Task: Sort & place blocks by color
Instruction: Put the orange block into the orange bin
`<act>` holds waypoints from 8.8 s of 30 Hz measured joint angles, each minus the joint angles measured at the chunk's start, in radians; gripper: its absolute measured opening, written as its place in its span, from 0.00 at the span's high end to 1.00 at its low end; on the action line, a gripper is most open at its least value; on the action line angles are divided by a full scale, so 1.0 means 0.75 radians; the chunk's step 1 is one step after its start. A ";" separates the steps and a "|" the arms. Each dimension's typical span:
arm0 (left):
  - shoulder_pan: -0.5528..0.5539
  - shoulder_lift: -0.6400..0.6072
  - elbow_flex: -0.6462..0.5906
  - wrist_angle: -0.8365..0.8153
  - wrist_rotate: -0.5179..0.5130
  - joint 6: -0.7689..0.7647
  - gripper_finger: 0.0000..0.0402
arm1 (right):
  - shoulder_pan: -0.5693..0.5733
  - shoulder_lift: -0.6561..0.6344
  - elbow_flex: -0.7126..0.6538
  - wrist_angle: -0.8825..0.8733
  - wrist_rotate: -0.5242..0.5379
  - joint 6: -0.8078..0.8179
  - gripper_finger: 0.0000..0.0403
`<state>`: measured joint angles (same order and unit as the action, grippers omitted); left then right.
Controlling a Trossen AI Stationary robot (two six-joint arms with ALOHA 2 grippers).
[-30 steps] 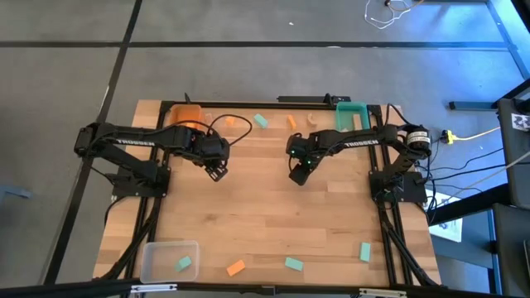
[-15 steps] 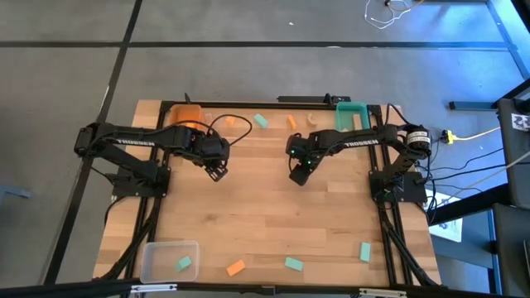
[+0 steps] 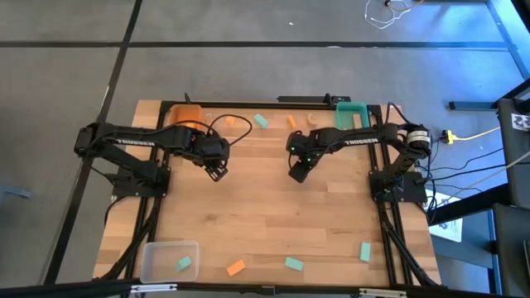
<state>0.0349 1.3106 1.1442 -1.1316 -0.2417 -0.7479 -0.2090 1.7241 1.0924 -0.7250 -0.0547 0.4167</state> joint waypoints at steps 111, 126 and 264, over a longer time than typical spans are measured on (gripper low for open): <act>-0.033 0.001 -0.001 1.055 0.179 2.245 0.55 | -0.084 0.125 0.628 0.271 -1.050 -0.811 0.68; -0.032 0.001 0.000 1.066 0.346 2.267 0.55 | -0.084 0.125 0.628 0.270 -1.051 -0.811 0.68; 1.224 0.124 -0.386 0.373 -0.055 0.525 0.69 | -0.400 0.123 0.628 -0.323 -0.152 -0.772 0.42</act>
<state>0.9529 1.4036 0.8546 -0.8517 -0.2826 -0.3545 -0.5087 1.8163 1.5631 -0.9672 -0.1688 -0.1623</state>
